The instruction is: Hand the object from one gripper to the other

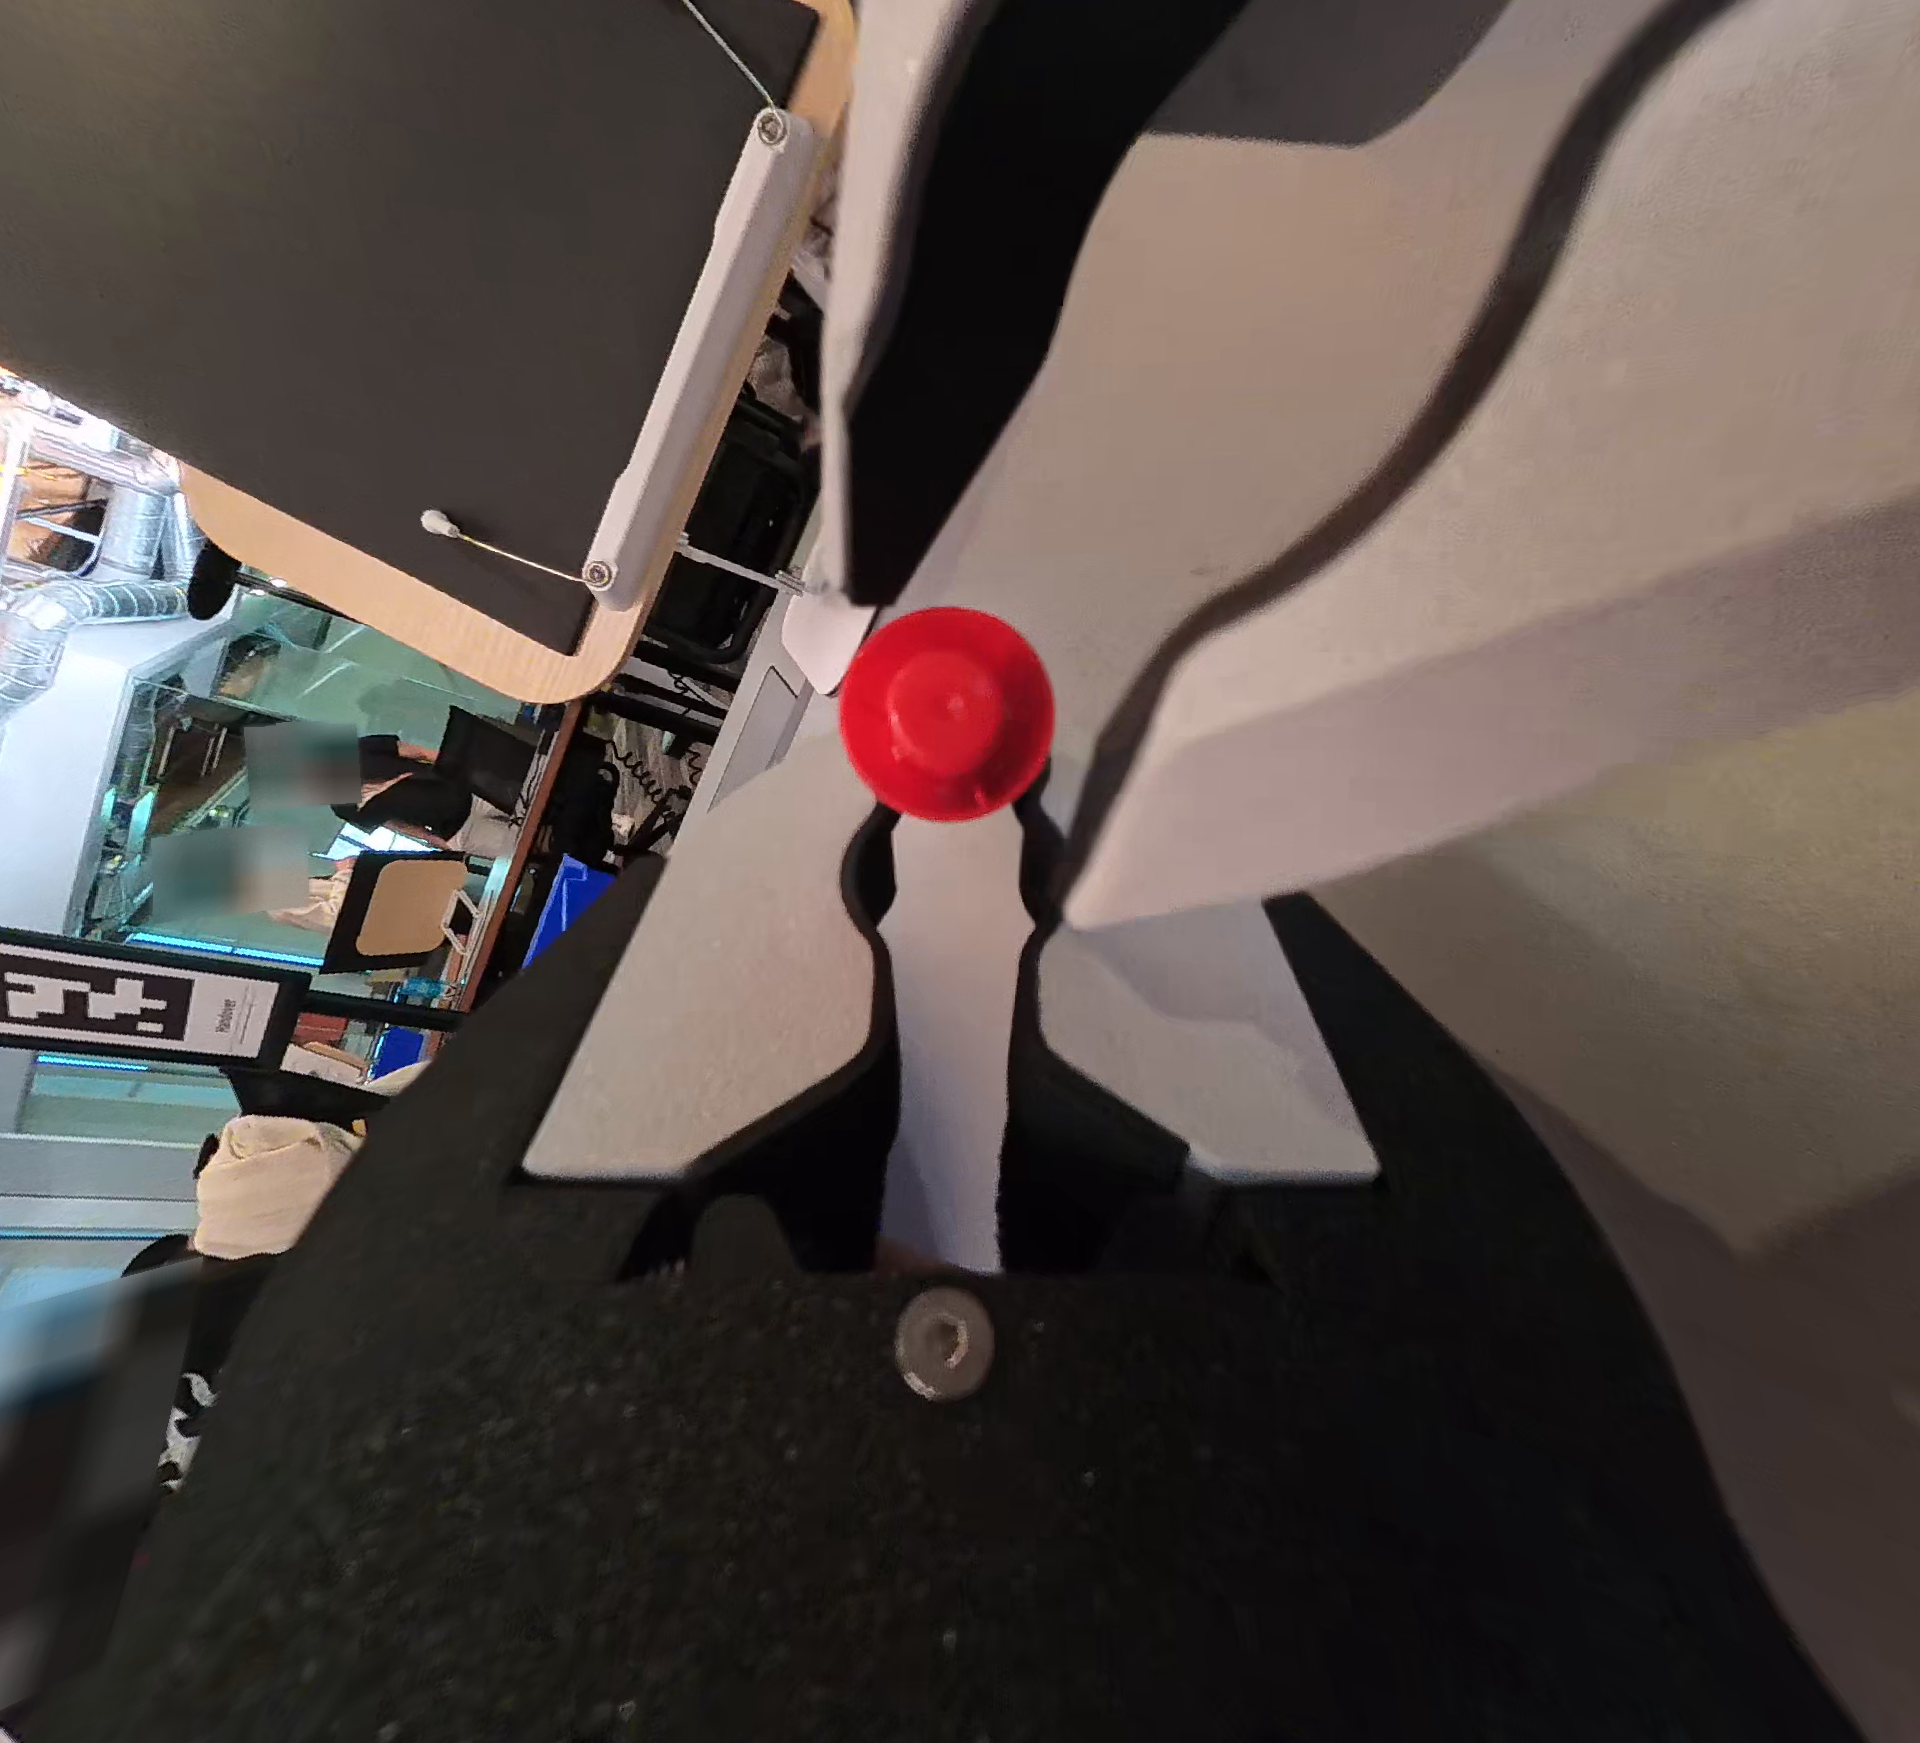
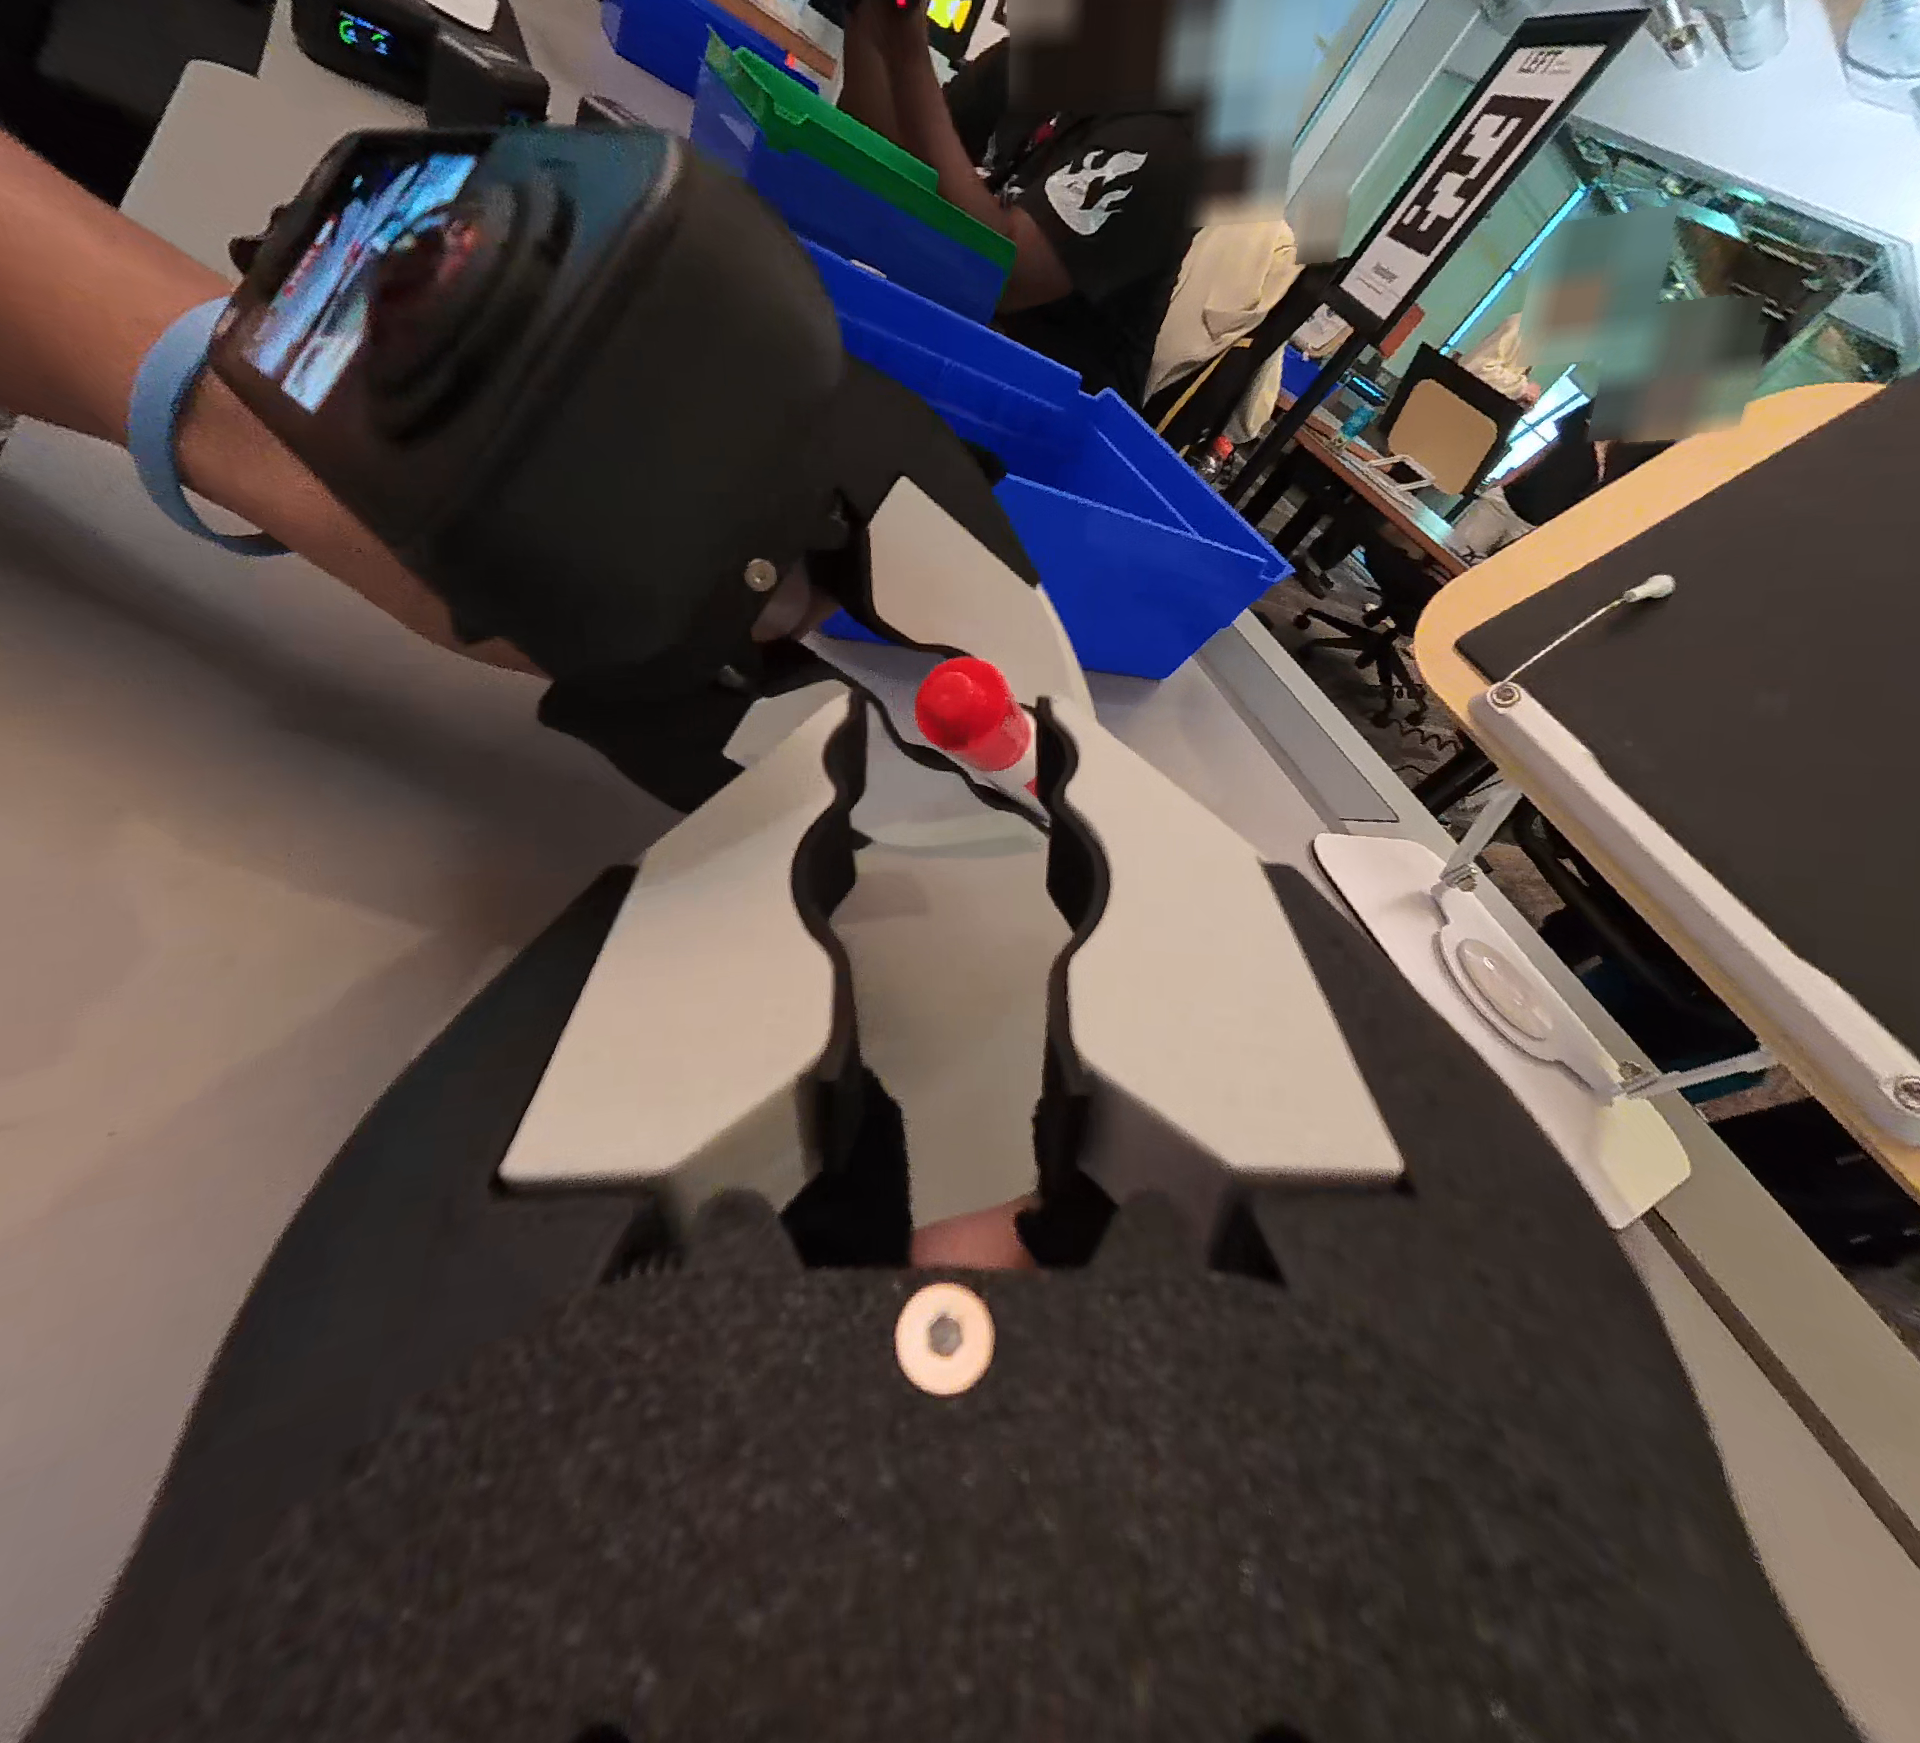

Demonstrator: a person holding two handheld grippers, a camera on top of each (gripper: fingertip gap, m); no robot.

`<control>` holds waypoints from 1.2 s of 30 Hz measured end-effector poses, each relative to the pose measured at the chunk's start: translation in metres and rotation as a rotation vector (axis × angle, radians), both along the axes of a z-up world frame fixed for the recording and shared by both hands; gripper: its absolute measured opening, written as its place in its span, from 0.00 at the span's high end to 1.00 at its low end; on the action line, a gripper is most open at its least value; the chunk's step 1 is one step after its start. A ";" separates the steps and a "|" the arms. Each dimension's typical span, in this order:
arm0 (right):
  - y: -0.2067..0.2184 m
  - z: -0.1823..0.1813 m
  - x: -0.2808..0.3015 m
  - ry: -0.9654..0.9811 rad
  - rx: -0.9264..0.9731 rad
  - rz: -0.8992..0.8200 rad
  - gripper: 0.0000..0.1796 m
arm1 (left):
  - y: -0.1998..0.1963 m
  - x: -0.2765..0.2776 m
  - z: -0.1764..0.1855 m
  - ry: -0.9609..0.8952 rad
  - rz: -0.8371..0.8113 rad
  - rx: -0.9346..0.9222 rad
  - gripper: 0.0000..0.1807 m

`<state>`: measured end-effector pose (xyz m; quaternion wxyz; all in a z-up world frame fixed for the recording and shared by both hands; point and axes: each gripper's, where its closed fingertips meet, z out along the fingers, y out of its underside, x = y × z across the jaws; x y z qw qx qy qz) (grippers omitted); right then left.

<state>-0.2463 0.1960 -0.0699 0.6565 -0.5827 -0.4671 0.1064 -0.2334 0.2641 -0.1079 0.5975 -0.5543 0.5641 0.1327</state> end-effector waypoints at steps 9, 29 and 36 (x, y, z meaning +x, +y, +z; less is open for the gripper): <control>0.012 -0.007 0.006 -0.111 0.110 -0.096 0.90 | -0.005 0.004 -0.001 0.000 -0.003 -0.016 0.89; 0.030 0.061 0.090 0.954 -0.650 0.264 0.91 | -0.033 0.010 0.050 -0.735 -0.431 -0.604 0.68; 0.024 0.059 0.073 1.152 -0.920 0.464 0.91 | -0.048 0.010 0.065 -0.731 -0.506 -0.428 0.77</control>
